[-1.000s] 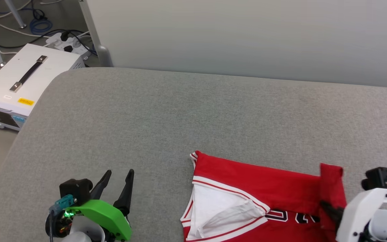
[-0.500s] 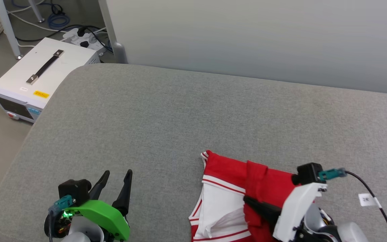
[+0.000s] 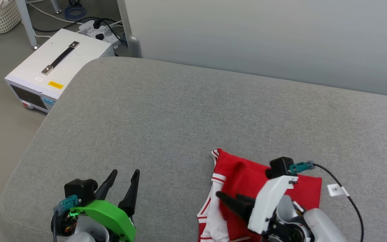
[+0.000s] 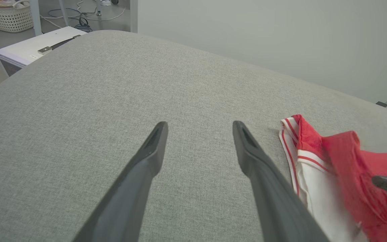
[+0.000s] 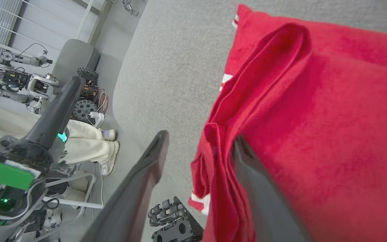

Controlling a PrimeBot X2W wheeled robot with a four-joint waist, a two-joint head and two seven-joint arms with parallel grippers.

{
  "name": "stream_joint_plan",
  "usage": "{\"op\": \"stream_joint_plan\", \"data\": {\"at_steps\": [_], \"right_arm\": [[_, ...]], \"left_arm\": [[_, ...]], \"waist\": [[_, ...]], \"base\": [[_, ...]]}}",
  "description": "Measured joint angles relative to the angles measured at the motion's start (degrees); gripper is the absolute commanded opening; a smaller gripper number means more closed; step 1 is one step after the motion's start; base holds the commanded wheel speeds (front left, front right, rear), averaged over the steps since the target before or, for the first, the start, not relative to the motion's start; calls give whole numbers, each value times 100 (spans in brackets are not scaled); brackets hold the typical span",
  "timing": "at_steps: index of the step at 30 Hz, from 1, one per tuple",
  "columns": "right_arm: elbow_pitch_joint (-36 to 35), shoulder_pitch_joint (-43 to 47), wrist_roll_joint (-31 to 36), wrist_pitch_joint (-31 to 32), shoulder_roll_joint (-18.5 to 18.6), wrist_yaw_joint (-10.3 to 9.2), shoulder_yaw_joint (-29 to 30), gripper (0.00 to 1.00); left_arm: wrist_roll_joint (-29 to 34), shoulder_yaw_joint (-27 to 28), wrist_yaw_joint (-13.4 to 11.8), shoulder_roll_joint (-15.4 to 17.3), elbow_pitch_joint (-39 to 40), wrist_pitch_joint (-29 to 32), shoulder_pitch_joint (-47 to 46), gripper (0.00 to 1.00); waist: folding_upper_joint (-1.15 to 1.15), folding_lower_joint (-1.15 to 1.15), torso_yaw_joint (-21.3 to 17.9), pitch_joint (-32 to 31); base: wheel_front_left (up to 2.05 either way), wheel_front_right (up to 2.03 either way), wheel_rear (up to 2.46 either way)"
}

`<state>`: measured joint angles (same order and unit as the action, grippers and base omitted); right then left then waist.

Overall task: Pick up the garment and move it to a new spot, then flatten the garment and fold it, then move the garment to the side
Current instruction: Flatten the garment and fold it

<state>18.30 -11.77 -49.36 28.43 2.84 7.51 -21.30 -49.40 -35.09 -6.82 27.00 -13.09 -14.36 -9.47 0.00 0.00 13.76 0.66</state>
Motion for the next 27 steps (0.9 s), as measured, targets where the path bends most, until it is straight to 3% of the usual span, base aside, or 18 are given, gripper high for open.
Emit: {"op": "stream_joint_plan", "data": {"at_steps": [6, 11, 13, 17, 21, 27], "right_arm": [[-69, -181, -734, -47, -18, 0, -584, 100], [-146, -364, -694, -104, -20, 0, -571, 100], [-215, -440, -453, -141, -23, 0, -450, 100], [-556, -637, 681, -242, 100, 0, -202, 100], [-1032, -811, 1769, -808, 700, 0, -92, 100], [-1473, -823, 2514, -1593, 1428, 0, 224, 100]], "left_arm": [[0, 1, -7, 4, -4, 13, 1, 100], [1, 0, -8, 8, 9, 13, 1, 100], [2, 2, -12, 11, 34, 12, 2, 100], [42, 53, -24, 22, 129, 5, 3, 100], [130, 121, -21, 13, 265, -22, 2, 100], [342, 361, 7, -77, 468, -30, 3, 100]], "waist": [[0, 0, -13, -4], [0, 0, -101, -54], [0, 0, -151, -77], [0, 0, -303, -115], [0, 0, -471, -121], [0, 0, -721, -99]], "base": [[0, 0, 0], [0, 0, 0], [0, 0, 0], [0, 0, 0], [0, 0, 0], [0, 0, 0]]}}
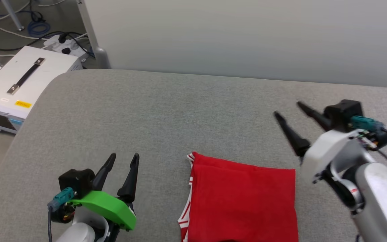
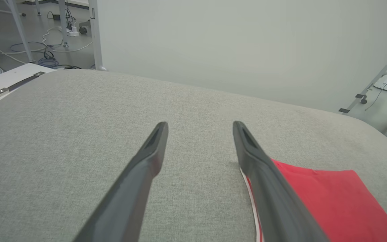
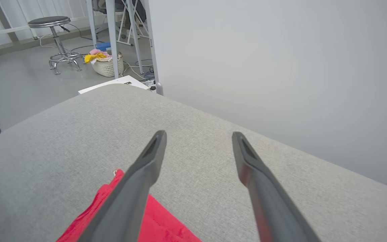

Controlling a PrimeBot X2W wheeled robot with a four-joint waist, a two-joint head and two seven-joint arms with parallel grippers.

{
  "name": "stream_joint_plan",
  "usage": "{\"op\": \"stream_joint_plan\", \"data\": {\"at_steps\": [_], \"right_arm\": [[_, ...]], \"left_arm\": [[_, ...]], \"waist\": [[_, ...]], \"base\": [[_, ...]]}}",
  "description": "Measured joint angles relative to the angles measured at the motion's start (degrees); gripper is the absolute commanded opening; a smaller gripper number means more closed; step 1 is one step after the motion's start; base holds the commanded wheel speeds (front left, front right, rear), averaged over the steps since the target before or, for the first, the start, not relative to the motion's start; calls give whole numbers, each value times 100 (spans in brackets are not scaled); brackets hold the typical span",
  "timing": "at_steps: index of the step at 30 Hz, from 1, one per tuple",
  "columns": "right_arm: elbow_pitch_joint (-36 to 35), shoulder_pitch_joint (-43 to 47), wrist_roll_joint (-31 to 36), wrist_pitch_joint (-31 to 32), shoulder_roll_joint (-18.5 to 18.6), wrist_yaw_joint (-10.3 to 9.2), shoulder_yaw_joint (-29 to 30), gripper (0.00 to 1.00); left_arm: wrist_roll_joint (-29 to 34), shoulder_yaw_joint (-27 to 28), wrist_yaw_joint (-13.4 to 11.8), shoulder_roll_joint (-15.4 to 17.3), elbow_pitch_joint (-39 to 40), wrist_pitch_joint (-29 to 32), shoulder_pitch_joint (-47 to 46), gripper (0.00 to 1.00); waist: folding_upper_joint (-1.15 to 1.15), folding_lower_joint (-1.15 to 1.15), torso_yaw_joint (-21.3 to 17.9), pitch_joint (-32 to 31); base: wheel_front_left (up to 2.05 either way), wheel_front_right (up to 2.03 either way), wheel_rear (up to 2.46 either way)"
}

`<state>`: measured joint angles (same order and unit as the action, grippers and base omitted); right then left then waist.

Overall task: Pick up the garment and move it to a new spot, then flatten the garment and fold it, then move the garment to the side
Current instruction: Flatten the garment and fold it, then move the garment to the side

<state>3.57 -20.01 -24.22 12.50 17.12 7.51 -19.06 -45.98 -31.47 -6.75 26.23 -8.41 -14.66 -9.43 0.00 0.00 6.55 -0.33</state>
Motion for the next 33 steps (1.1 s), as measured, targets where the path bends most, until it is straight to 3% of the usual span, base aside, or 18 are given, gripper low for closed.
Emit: {"op": "stream_joint_plan", "data": {"at_steps": [3, 7, 13, 18, 25, 33], "right_arm": [[-188, 85, 233, -345, 294, 0, 264, 100], [-420, 507, 355, -732, 342, 0, 835, 100], [-912, 1267, 519, -1284, 63, 0, 1581, 100], [-1189, 2004, 694, -1800, -431, 0, 2006, 100], [-1212, 2597, 902, -2141, -939, 0, 2224, 100], [-999, 2671, 948, -2210, -991, 0, 2159, 100]], "left_arm": [[186, 209, 31, -123, 129, 0, 3, 100], [482, 568, 126, -333, 308, 0, 88, 100], [893, 1099, 361, -691, 449, 0, 287, 100], [1240, 1384, 656, -999, 435, 0, 478, 100], [1735, 1757, 922, -1347, 322, 0, 691, 100], [2223, 2042, 1166, -1662, 190, 0, 760, 100]], "waist": [[0, 0, -112, 26], [0, 0, -249, 73], [0, 0, -366, 183], [0, 0, -392, 166], [0, 0, -335, 126], [0, 0, -284, 163]], "base": [[0, 0, 0], [0, 0, 0], [0, 0, 0], [0, 0, 0], [0, 0, 0], [0, 0, 0]]}}
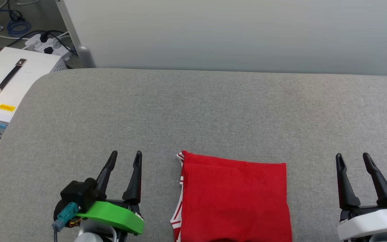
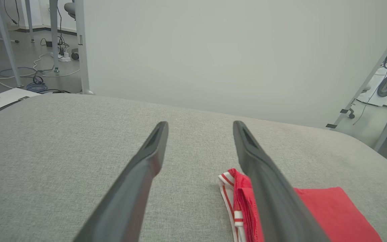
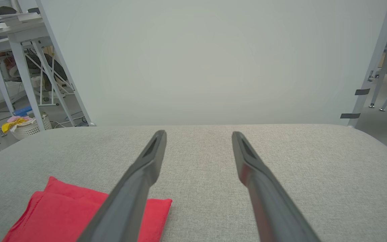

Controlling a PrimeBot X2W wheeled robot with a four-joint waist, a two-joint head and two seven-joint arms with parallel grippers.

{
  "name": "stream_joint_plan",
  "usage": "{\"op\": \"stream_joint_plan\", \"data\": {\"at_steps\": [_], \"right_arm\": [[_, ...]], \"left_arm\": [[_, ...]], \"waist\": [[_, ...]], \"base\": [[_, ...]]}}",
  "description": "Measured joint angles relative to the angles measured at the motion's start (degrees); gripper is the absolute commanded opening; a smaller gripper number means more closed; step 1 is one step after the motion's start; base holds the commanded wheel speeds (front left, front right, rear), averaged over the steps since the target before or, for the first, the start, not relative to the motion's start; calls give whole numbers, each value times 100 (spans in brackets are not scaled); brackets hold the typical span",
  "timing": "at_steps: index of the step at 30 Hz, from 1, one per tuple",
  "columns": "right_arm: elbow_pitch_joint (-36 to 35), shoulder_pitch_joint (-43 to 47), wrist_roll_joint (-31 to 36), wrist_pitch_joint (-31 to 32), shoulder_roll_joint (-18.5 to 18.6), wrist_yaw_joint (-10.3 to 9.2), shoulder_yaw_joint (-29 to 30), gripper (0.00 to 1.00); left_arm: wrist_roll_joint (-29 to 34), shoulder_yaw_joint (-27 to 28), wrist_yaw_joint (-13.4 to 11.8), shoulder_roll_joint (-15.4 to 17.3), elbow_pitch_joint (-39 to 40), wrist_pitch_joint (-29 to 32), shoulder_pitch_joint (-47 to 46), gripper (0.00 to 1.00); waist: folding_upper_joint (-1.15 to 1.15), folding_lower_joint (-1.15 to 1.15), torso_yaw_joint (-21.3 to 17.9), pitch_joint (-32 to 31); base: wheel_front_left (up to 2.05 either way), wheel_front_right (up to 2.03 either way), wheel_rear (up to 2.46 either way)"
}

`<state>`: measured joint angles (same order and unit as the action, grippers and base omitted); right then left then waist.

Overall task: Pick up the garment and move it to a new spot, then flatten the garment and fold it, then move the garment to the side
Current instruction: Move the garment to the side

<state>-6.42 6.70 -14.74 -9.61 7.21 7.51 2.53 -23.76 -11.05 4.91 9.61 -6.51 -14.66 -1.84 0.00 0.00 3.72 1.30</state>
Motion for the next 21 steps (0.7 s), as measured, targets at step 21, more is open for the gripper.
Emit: {"op": "stream_joint_plan", "data": {"at_steps": [21], "right_arm": [[118, -10, -51, 1808, 170, 0, -438, 100]], "left_arm": [[361, 210, 226, -274, -155, 0, -24, 100]], "waist": [[0, 0, 240, 296]], "base": [[0, 0, 0]]}}
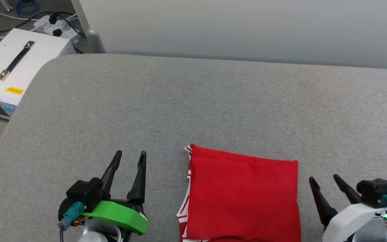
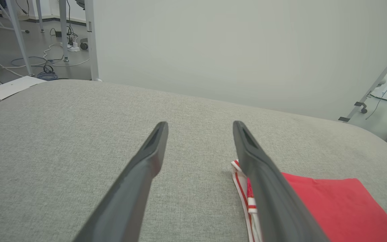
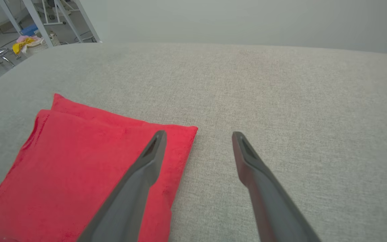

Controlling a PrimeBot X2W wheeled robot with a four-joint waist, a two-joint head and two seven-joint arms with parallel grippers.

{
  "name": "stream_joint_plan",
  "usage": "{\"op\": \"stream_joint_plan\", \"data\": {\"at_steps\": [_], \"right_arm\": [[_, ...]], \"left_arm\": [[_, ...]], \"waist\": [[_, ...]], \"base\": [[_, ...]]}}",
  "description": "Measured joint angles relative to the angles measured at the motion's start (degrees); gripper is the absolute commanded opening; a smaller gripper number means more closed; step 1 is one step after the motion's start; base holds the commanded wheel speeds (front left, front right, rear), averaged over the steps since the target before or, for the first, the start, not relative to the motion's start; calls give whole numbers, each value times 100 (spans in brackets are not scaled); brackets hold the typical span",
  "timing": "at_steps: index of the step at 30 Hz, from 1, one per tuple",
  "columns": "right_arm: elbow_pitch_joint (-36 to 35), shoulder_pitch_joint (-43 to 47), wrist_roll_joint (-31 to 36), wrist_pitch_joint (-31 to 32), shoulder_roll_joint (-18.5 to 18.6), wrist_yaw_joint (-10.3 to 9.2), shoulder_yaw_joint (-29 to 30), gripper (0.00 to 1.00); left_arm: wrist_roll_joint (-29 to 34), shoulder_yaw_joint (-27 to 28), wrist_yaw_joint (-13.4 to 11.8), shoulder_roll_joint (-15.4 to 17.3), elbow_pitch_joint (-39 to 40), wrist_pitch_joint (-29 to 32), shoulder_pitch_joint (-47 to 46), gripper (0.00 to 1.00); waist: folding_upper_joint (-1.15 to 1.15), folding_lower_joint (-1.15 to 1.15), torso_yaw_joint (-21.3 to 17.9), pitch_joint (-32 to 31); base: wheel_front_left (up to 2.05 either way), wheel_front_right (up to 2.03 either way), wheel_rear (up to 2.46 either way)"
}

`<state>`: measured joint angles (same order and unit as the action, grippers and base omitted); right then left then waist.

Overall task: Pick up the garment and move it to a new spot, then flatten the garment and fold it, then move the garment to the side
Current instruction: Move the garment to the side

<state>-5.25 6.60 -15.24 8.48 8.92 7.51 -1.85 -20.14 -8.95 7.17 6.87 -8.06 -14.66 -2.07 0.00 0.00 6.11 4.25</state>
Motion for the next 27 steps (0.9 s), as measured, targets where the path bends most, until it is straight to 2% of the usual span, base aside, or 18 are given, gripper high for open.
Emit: {"op": "stream_joint_plan", "data": {"at_steps": [4, 8, 21, 22, 23, 24, 25, 27], "right_arm": [[133, -72, -122, 1105, 8, 0, -127, 100], [294, -194, -287, 1939, -96, 0, -119, 100], [697, -549, -348, 3023, -244, -5, -69, 100], [706, -560, -363, 3066, -241, -7, -83, 72], [705, -570, -363, 3088, -227, -7, -114, 40], [704, -577, -365, 3087, -215, -7, -127, 15], [704, -586, -371, 3086, -209, -7, -141, 0], [705, -615, -391, 3074, -181, -5, -233, 0]], "left_arm": [[0, -56, 0, -16, -21, 0, -80, 100], [-1, -190, 1, -26, -47, 0, -211, 100], [-8, -260, 12, -34, -127, 0, -429, 100], [-8, -261, 12, -36, -134, 0, -438, 100], [-8, -264, 12, -38, -143, 0, -445, 100], [-8, -264, 13, -42, -153, 0, -446, 100], [-8, -264, 13, -45, -167, 0, -446, 100], [-8, -257, 13, -46, -191, 0, -445, 100]], "waist": [[0, 0, 97, 172], [0, 0, 240, 330], [0, 0, 691, 713], [0, 0, 709, 730], [0, 0, 730, 746], [0, 0, 747, 757], [0, 0, 756, 760], [0, 0, 752, 743]], "base": [[0, 0, 0], [0, 0, 0], [0, 0, 0], [0, 0, 0], [0, 0, 0], [0, 0, 0], [0, 0, 0], [0, 0, 0]]}}
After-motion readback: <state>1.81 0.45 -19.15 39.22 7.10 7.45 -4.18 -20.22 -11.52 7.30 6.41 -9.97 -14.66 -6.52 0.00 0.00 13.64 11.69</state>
